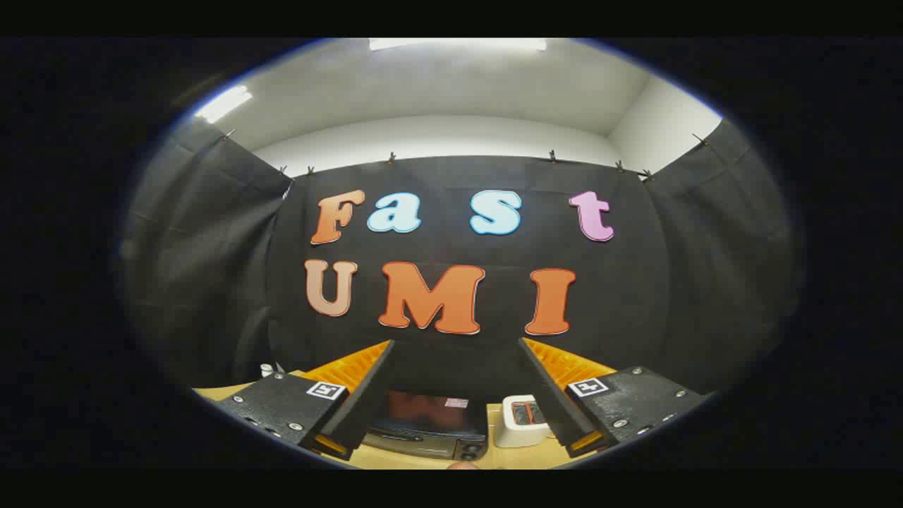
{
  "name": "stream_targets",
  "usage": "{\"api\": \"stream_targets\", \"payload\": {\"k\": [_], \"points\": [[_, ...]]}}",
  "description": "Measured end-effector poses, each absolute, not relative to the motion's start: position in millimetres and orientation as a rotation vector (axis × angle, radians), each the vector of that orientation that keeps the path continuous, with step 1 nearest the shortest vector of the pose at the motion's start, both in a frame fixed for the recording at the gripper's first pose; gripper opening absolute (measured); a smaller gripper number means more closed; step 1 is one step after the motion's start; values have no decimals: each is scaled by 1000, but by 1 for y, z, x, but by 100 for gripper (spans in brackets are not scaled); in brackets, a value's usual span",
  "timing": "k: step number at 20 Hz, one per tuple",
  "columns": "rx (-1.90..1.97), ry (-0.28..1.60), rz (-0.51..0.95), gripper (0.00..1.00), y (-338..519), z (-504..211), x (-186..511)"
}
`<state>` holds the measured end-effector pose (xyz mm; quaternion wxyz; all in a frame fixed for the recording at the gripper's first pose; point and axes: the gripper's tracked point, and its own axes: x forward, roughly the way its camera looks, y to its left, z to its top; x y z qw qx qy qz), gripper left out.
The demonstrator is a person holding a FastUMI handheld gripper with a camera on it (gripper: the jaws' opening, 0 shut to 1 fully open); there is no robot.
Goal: Open the toaster oven, put the food inside, and close the toaster oven door.
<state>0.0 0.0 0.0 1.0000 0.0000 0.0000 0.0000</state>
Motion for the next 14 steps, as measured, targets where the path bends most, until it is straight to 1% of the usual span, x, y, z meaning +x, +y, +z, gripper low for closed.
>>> {"api": "stream_targets", "payload": {"k": [14], "points": [[26,13,-18,99,-6,-4,-1]]}}
